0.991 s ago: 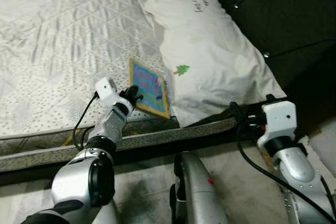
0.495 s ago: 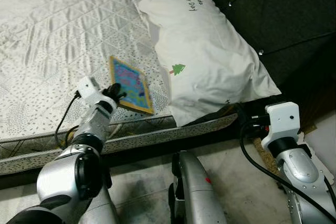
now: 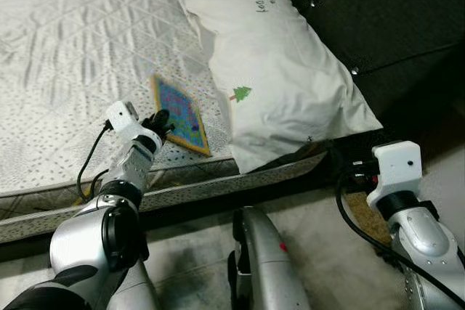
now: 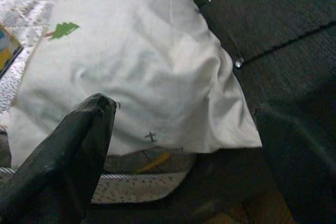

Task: Clean up the room

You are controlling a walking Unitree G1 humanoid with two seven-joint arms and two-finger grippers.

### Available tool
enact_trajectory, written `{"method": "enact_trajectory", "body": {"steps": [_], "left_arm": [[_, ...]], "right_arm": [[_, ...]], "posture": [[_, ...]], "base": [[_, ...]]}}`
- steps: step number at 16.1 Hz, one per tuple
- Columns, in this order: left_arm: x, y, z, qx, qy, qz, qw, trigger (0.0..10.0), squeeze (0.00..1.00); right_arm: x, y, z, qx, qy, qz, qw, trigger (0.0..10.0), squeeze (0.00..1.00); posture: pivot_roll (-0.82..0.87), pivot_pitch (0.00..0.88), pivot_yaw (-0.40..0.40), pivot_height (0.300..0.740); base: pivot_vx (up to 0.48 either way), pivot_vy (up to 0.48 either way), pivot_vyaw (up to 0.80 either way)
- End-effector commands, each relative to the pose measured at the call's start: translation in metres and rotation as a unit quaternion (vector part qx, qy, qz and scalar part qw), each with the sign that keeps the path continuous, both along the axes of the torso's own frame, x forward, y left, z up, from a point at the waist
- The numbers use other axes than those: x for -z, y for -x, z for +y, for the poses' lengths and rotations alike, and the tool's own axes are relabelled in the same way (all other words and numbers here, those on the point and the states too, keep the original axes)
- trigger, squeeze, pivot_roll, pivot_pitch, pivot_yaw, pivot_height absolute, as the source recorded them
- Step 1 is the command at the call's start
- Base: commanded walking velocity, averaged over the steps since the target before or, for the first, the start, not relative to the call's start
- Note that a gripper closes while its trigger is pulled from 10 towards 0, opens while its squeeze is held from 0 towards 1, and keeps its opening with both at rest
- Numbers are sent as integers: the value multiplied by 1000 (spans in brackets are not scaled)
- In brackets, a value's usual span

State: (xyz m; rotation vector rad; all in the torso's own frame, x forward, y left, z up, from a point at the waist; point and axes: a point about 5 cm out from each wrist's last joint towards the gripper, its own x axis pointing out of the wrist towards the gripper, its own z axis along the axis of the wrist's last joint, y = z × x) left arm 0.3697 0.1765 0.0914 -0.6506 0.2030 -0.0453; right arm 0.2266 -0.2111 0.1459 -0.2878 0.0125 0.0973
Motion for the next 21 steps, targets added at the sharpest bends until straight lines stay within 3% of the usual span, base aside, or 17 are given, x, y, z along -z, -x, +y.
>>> {"method": "enact_trajectory", "body": {"steps": [1,5,9,15,17,21], "left_arm": [[-4,-3,-5,10,-2,0,1000,10000,1000],[-3,-2,3,-5,-12,10,1000,10000,1000],[4,4,25,-38,-34,37,998,10000,1000],[9,10,44,-62,-71,59,994,10000,1000],[4,8,45,-57,-87,47,993,10000,1000],[-14,0,40,-45,-131,-19,990,10000,1000]], "right_arm": [[-5,2,-6,6,7,-1,1000,10000,0],[-5,-1,-5,7,7,0,1000,10000,0],[-5,-7,1,3,-2,-9,1000,10000,0],[-3,-19,11,-6,-14,-16,1000,10000,0],[-2,-24,15,-9,-21,-22,1000,10000,0],[2,-48,41,-30,-58,-38,997,10000,0]], "posture": [[-326,177,-151,590],[-321,176,-146,590],[-299,158,-133,590],[-257,125,-114,590],[-233,116,-104,590],[-130,82,-74,590]], "base": [[0,0,0],[0,0,0],[0,0,0],[0,0,0],[0,0,0],[0,0,0]]}}
